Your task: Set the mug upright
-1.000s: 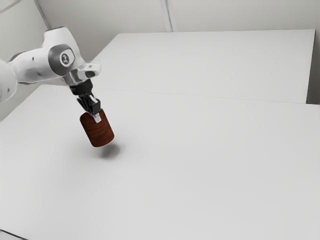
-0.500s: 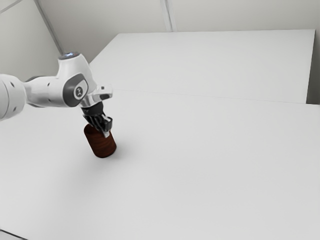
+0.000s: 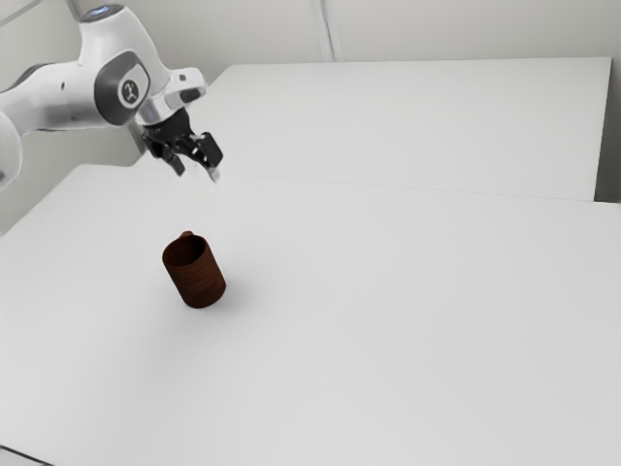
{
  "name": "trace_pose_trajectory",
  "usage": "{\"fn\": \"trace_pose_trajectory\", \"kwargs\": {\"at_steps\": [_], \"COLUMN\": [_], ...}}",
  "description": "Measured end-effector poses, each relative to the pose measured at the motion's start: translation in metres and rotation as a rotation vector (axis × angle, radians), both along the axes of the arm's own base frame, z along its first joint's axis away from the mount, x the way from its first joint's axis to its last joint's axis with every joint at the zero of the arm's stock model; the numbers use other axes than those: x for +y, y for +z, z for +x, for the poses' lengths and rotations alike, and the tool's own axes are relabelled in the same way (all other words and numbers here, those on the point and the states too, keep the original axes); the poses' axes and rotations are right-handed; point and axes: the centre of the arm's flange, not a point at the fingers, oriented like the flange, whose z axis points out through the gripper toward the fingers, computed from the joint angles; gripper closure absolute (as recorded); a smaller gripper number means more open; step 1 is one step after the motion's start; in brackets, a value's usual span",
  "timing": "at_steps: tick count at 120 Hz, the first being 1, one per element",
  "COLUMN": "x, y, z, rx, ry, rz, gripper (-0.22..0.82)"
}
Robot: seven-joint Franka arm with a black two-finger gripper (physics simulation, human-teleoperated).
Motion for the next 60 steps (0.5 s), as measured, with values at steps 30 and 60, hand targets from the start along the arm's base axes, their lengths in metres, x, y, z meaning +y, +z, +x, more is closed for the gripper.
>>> {"fn": "trace_pose_trajectory", "kwargs": {"at_steps": [30,60], "x": [0.0,-0.006], "y": [0.062,0.064], "z": [0.017,0.009], "rx": [0.033,0.101], "ry": [0.021,0.029], "rz": [-0.021,-0.026], "gripper": [0.02,0.01]}}
